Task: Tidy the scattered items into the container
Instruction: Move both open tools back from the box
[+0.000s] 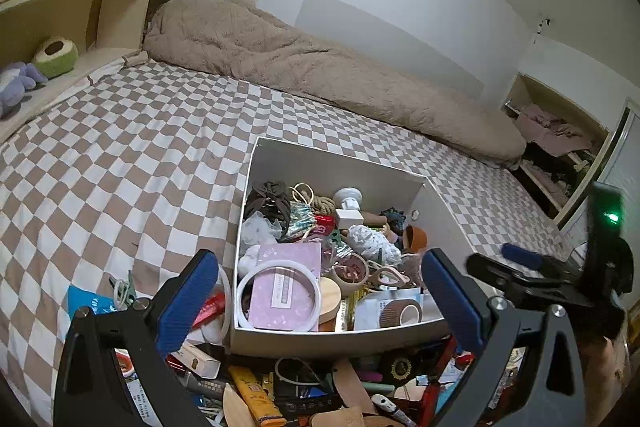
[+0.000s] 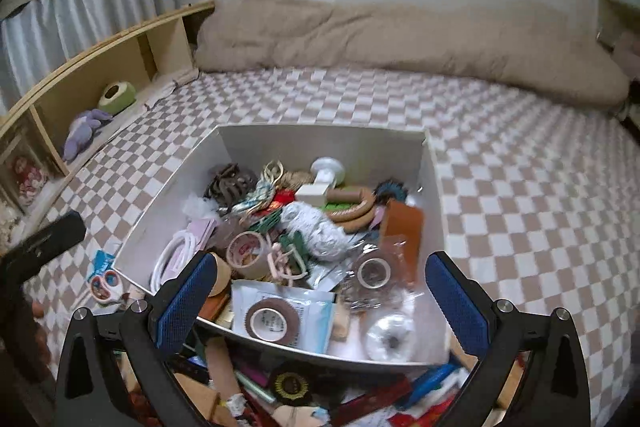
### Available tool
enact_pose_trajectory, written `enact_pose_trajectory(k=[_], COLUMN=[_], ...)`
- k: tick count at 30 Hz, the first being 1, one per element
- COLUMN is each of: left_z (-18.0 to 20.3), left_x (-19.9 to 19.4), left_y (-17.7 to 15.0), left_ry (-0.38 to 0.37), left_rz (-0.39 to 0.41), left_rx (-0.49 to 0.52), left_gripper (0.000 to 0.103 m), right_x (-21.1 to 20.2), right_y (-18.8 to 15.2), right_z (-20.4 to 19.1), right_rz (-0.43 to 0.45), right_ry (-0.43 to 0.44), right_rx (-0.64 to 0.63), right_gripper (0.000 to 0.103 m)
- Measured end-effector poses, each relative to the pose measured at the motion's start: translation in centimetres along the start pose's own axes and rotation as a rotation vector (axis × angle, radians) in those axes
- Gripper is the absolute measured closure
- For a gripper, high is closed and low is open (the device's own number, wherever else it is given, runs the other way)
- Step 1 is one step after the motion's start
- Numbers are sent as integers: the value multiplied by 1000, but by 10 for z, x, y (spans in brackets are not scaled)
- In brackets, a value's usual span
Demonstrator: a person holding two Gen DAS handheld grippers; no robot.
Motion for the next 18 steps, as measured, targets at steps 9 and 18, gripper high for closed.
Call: enact_pose_trajectory(k=[9,18], left_z=[6,13], left_x=[-2,5], left_y=[-1,-7], left_ry=[31,42], left_rz=[8,-6], left_rx=[41,70], left_gripper=[1,0], right_x=[-17,-28], right_y=[-12,-21], right_z=[9,14], right_rz=[70,112], right_ry=[-43,-25], right_rx=[11,43], right_gripper=[0,0])
Point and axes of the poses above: each gripper's, at about its wrist camera, not at the fingertips, and x roughly the way its jaws point, z to its right, y to its top, the point moved 9 cm from there along x, roughly the way its jaws point, and after that the axes turned 2 degrees about x, right-handed, at the moved point
